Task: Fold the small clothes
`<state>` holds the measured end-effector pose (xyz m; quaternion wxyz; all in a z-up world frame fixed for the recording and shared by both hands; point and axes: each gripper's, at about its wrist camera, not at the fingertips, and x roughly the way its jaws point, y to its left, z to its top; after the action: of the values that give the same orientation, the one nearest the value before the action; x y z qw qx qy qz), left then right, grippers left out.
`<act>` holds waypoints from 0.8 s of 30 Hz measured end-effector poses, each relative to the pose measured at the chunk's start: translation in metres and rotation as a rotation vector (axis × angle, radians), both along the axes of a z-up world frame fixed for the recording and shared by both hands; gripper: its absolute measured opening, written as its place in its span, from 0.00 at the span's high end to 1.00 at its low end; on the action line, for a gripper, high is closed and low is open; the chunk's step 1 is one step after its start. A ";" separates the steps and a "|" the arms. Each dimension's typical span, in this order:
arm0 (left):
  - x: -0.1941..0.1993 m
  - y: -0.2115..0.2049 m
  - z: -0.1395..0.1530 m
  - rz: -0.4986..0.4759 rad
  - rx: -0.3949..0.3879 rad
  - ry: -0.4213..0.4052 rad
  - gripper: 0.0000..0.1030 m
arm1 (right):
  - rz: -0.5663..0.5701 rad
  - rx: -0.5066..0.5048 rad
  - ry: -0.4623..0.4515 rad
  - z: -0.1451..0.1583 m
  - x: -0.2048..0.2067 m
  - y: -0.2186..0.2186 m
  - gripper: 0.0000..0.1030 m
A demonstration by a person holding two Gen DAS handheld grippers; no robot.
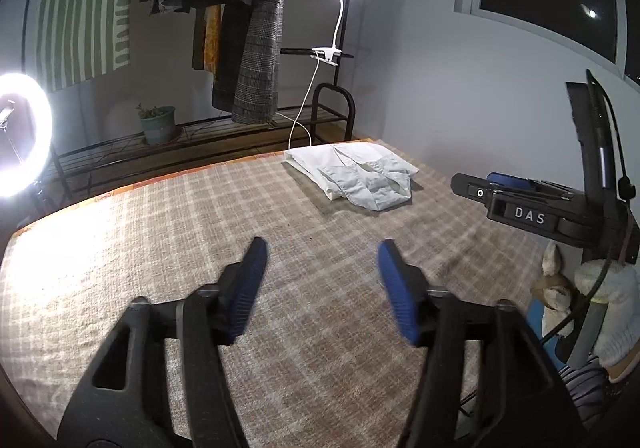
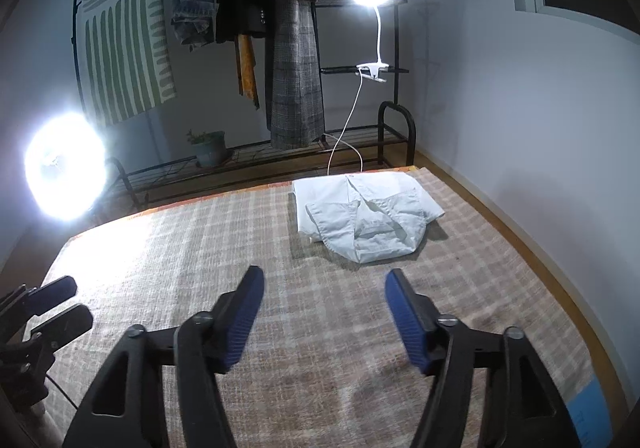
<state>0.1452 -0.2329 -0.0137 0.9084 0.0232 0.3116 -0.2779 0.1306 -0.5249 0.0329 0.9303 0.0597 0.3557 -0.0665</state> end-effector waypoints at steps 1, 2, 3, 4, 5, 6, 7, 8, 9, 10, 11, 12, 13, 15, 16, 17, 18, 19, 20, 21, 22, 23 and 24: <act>0.000 0.000 -0.002 -0.006 0.011 0.000 0.31 | 0.002 0.000 0.003 -0.001 0.000 0.000 0.35; 0.000 -0.001 -0.004 -0.015 0.026 0.002 0.31 | 0.003 0.000 0.003 -0.001 0.000 0.000 0.34; 0.000 -0.001 -0.005 -0.022 0.036 0.004 0.31 | 0.003 -0.003 -0.003 -0.001 0.000 0.001 0.27; -0.001 -0.001 -0.006 -0.025 0.039 0.003 0.30 | 0.003 -0.009 -0.011 -0.001 0.000 0.001 0.24; -0.001 0.000 -0.007 -0.024 0.037 0.004 0.28 | 0.000 -0.018 -0.019 -0.002 0.000 0.002 0.17; -0.001 0.001 -0.007 -0.025 0.032 0.009 0.23 | -0.004 -0.026 -0.026 -0.003 0.000 0.002 0.14; -0.001 0.002 -0.007 -0.025 0.026 0.013 0.22 | -0.007 -0.032 -0.029 -0.003 0.000 0.002 0.14; -0.002 0.003 -0.006 -0.024 0.021 0.012 0.20 | -0.009 -0.035 -0.029 -0.004 0.000 0.003 0.12; -0.003 0.003 -0.005 -0.021 0.021 0.006 0.20 | -0.009 -0.038 -0.026 -0.006 0.001 0.003 0.09; -0.003 0.003 -0.005 -0.020 0.023 0.001 0.19 | -0.011 -0.038 -0.023 -0.007 0.000 0.004 0.08; -0.004 0.002 -0.004 -0.020 0.025 -0.004 0.17 | -0.011 -0.036 -0.020 -0.008 0.000 0.004 0.06; -0.005 0.001 -0.004 -0.022 0.026 -0.005 0.13 | -0.010 -0.037 -0.019 -0.008 0.000 0.004 0.06; -0.005 0.000 -0.004 -0.022 0.027 -0.006 0.11 | -0.009 -0.038 -0.019 -0.008 0.000 0.005 0.05; -0.007 0.000 -0.005 -0.015 0.032 -0.011 0.08 | -0.001 -0.047 -0.022 -0.008 0.000 0.008 0.02; -0.007 -0.001 -0.006 -0.013 0.037 -0.013 0.07 | 0.003 -0.052 -0.026 -0.008 0.000 0.009 0.02; -0.007 -0.001 -0.006 -0.015 0.041 -0.012 0.07 | 0.006 -0.055 -0.030 -0.007 0.000 0.010 0.01; -0.007 -0.001 -0.007 -0.017 0.044 -0.009 0.07 | 0.008 -0.059 -0.034 -0.007 0.000 0.011 0.00; -0.007 -0.001 -0.008 -0.017 0.047 -0.005 0.07 | 0.009 -0.059 -0.036 -0.006 0.000 0.012 0.00; -0.006 -0.001 -0.008 -0.015 0.049 -0.004 0.07 | 0.010 -0.058 -0.035 -0.007 0.000 0.013 0.00; -0.006 -0.001 -0.009 -0.012 0.051 -0.002 0.07 | 0.011 -0.056 -0.034 -0.007 0.001 0.013 0.00; -0.005 0.000 -0.010 -0.011 0.052 0.000 0.07 | 0.012 -0.054 -0.032 -0.007 0.001 0.013 0.00; -0.005 0.001 -0.010 -0.009 0.052 0.002 0.07 | 0.013 -0.053 -0.029 -0.008 0.002 0.014 0.00; -0.005 0.002 -0.010 -0.008 0.051 0.005 0.07 | 0.014 -0.055 -0.026 -0.008 0.003 0.015 0.00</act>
<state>0.1404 -0.2311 -0.0241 0.9056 0.0469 0.3207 -0.2736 0.1332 -0.5101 0.0246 0.9366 0.0326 0.3420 -0.0692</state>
